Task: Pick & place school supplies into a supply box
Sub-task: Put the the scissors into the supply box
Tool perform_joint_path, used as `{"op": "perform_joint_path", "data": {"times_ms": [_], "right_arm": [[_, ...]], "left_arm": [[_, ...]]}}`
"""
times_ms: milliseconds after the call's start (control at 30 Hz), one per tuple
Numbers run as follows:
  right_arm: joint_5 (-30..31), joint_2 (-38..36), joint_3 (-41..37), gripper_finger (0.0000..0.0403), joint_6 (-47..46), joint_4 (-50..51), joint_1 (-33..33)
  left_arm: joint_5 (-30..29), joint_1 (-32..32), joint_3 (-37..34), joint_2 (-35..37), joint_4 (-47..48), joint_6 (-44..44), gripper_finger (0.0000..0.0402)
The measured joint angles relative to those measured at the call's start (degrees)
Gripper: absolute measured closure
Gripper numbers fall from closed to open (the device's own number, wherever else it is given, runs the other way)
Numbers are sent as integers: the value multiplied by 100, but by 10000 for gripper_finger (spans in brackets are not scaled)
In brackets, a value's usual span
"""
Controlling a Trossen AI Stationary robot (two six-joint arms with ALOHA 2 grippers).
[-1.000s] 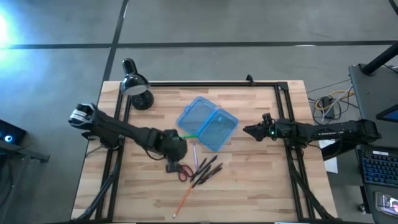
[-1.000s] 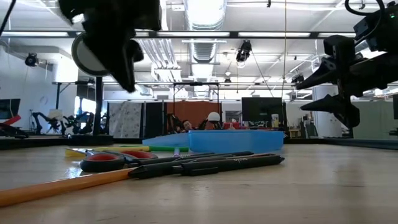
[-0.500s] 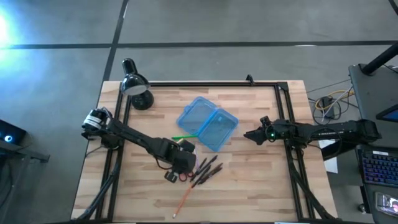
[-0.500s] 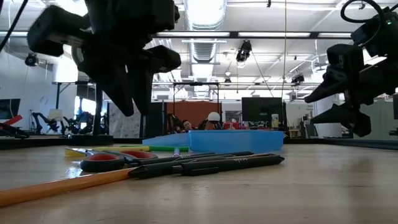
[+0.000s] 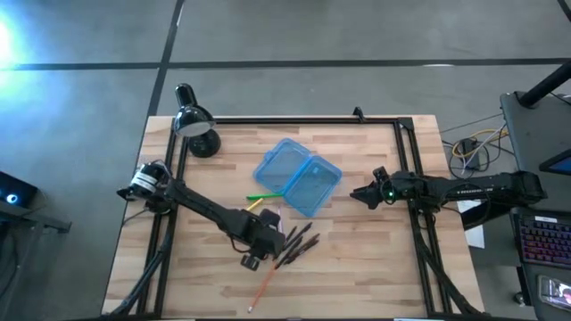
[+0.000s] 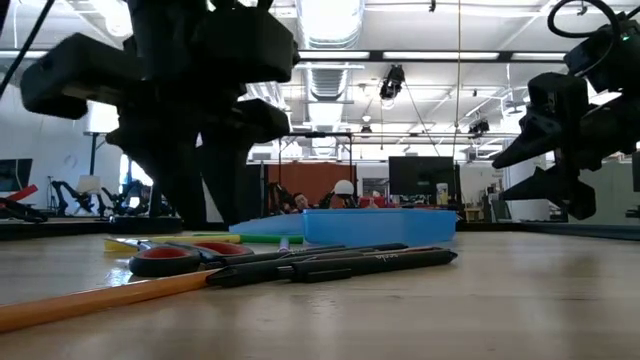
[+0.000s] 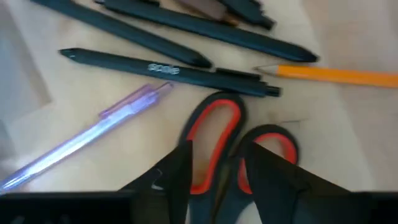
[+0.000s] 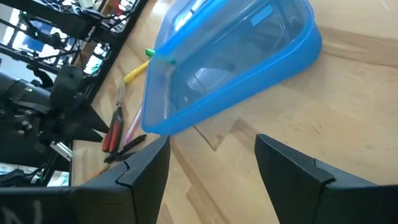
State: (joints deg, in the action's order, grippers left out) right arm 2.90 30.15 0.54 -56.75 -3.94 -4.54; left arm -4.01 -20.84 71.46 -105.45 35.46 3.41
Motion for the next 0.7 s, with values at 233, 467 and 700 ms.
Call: {"op": "perform_joint_path", "data": {"times_ms": [233, 467, 700], "right_arm": [[-124, 0, 0, 177, 20, 95, 0], [-186, 2, 0, 177, 20, 218, 0], [-190, 2, 0, 177, -5, 252, 0]], "left_arm": [[39, -275, -48, 7, -5, 285, 223], [-316, -400, -48, -62, -29, 241, 223], [-360, -372, -44, -375, 1, 219, 223]]}}
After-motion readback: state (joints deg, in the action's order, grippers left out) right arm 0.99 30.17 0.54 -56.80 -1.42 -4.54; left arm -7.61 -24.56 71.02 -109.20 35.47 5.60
